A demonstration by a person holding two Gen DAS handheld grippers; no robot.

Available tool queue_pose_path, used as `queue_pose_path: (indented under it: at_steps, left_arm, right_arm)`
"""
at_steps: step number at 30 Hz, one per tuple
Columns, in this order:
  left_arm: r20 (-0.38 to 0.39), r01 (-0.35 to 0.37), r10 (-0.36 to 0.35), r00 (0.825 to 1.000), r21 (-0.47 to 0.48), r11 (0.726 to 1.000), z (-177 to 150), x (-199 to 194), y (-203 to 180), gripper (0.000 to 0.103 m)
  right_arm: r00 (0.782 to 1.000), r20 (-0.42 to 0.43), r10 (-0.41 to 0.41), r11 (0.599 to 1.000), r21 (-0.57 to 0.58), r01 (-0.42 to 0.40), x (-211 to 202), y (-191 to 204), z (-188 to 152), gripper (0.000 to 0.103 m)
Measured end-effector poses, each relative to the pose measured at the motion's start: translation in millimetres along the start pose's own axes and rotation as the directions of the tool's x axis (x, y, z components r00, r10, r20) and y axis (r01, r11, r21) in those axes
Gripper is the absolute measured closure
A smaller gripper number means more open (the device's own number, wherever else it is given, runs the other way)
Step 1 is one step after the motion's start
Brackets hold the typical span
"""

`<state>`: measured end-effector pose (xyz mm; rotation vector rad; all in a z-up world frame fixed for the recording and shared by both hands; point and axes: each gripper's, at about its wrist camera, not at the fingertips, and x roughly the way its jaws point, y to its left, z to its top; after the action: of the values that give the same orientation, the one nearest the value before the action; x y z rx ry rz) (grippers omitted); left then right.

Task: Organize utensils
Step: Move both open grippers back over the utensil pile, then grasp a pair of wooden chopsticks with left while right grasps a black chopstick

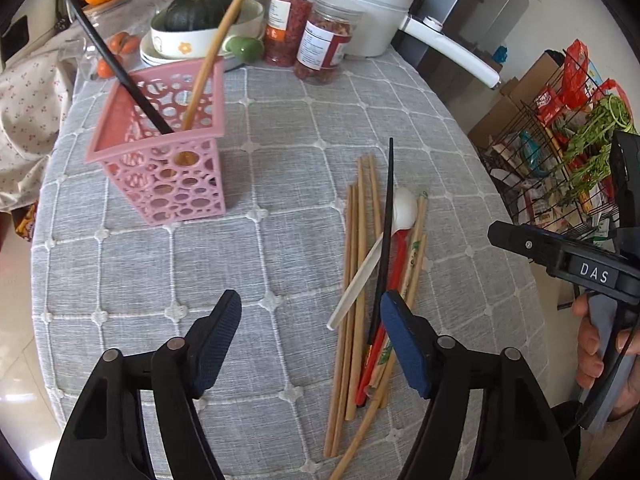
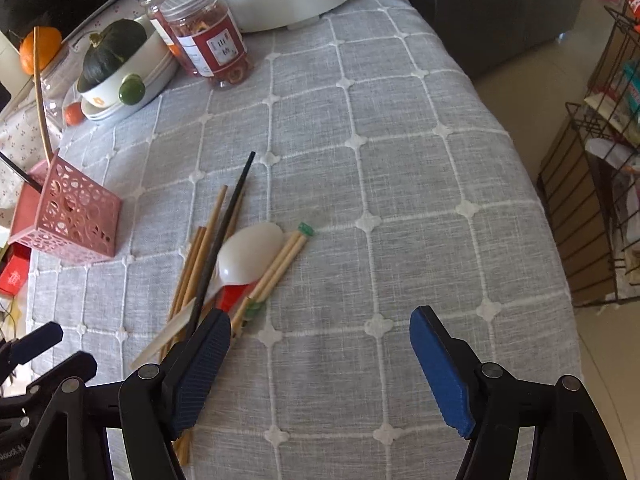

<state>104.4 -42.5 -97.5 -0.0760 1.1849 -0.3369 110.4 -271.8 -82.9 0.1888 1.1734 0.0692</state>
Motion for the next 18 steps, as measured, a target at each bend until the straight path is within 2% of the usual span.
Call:
queue_pose_path:
  at_steps: [4,7,13,18]
  left_arm:
    - [-0.029,0.033,-0.032,0.999,0.024,0.999,5.7,20.7,-9.9,0.060]
    - [-0.045,0.046,-0.045,0.998,0.026,0.999,9.0,32.2,-11.2,0.074]
    - [-0.053,0.084,-0.085,0.995,-0.023,0.996,23.4,49.1,-4.5,0.089]
    - [-0.059,0.092,-0.093,0.994,-0.015,0.996,30.6,65.1,-8.1,0.092]
  right_arm:
    - [0.999,0.010,-0.042,0.998,-0.043,0.042,-1.7,-6.5,-2.3,0.024]
    - [0.999,0.007,-0.041,0.998,-0.043,0.041,-3.5,-13.7,-5.0,0.023]
    - [1.000,-0.001,-0.025,0.999,-0.027,0.025,-5.8,-23.1,-8.1,0.023]
    - [1.000,-0.007,-0.012,1.000,-0.013,0.012,-3.9,-27.7,-5.8,0.023]
